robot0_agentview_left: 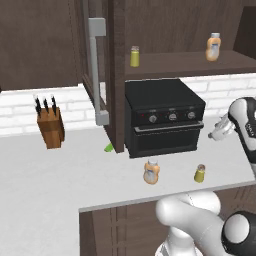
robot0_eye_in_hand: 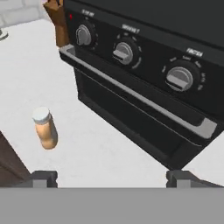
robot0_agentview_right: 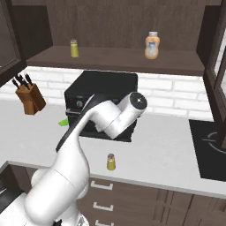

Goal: Put the shaker and condiment bottle from the counter next to their counterparts in the cabinet.

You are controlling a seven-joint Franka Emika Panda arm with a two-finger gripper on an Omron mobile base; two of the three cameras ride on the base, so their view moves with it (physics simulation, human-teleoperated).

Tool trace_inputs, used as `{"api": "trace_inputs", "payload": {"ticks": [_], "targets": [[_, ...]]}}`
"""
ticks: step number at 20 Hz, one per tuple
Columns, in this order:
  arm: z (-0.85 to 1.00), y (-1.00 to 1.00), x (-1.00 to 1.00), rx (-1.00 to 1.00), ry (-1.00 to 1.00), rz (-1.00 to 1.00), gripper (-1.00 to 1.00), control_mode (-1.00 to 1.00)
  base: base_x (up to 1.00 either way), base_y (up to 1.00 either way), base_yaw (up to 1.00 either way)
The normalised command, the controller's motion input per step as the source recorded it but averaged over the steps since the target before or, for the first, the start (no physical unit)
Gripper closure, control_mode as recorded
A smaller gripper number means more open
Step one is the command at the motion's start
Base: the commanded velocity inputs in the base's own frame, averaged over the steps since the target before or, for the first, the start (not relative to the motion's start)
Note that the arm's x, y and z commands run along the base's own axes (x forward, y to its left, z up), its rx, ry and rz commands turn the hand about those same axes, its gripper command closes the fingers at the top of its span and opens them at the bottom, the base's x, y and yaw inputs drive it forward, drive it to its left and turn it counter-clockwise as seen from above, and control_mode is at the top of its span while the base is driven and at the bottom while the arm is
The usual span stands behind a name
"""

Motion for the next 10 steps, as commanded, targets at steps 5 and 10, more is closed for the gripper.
{"api": "trace_inputs", "payload": {"ticks": [5, 10], "targets": [[-0.17, -0.60, 0.00, 0.00, -0.14, 0.54, -1.00, -1.00, 0.00, 0.00, 0.00], [-0.03, -0.08, 0.01, 0.00, -0.02, 0.03, -1.00, -1.00, 0.00, 0.00, 0.00]]}}
